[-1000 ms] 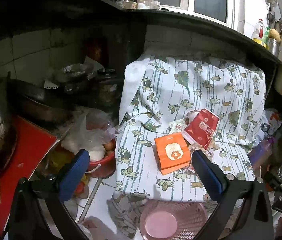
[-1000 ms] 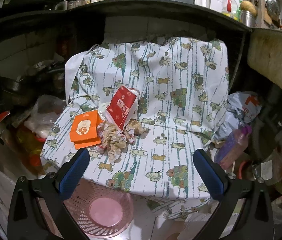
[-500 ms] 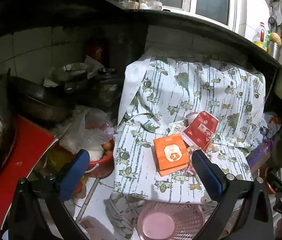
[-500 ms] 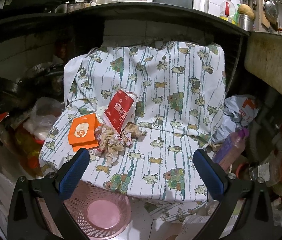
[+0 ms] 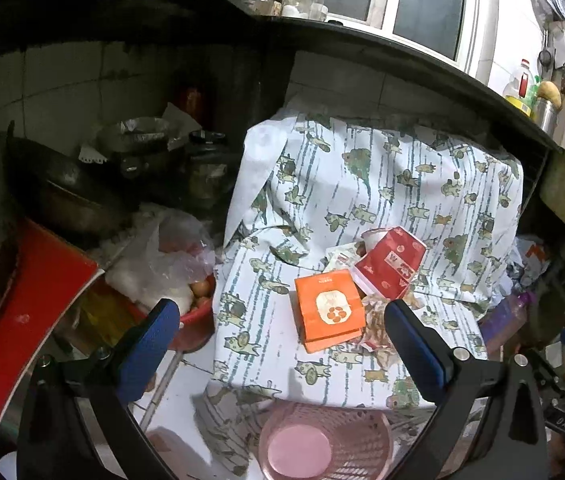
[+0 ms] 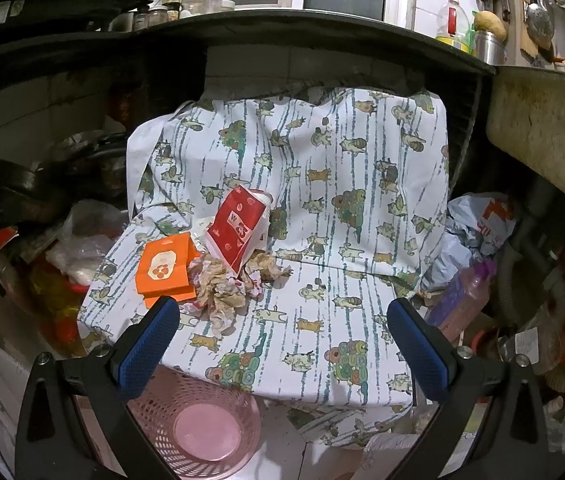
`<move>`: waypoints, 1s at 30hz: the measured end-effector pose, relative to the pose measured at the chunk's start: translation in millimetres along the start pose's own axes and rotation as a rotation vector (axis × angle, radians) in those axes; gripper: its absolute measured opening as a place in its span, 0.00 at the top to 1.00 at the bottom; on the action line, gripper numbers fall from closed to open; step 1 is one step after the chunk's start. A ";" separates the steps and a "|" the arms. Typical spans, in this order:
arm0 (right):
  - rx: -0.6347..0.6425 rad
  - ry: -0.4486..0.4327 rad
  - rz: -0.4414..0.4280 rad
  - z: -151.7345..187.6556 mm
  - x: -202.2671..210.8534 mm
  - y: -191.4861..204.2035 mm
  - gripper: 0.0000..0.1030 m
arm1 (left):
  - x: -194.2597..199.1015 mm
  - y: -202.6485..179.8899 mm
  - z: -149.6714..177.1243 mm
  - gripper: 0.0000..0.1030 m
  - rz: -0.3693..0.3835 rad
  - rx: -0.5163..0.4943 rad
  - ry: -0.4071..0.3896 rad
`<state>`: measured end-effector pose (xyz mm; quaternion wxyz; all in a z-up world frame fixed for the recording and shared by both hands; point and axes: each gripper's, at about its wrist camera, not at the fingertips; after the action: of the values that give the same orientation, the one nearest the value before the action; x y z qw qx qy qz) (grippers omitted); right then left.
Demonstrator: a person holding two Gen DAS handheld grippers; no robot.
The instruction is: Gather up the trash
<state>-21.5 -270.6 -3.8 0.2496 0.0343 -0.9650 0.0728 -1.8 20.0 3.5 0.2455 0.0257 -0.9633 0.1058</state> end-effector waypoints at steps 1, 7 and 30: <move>0.001 0.001 0.000 0.0 0.0 0.0 0.00 | 0.2 -0.2 0.1 0.00 0.000 0.000 0.000; -0.008 0.003 -0.010 0.1 -0.1 1.5 0.00 | -0.5 1.2 -0.5 0.00 0.002 0.000 0.002; 0.017 -0.002 0.015 3.5 -0.6 4.1 0.00 | -5.8 -10.5 5.5 0.00 0.008 -0.060 0.040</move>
<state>-23.1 -267.1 -7.6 0.2478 0.0290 -0.9648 0.0827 1.8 8.6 -2.0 0.2651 0.0122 -0.9610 0.0784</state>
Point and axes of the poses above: each gripper's, at about its wrist camera, not at the fingertips, and x roughly against the way its jaws point, y to its left, z to its underside, and after that the axes turned 6 degrees about -y, right-handed
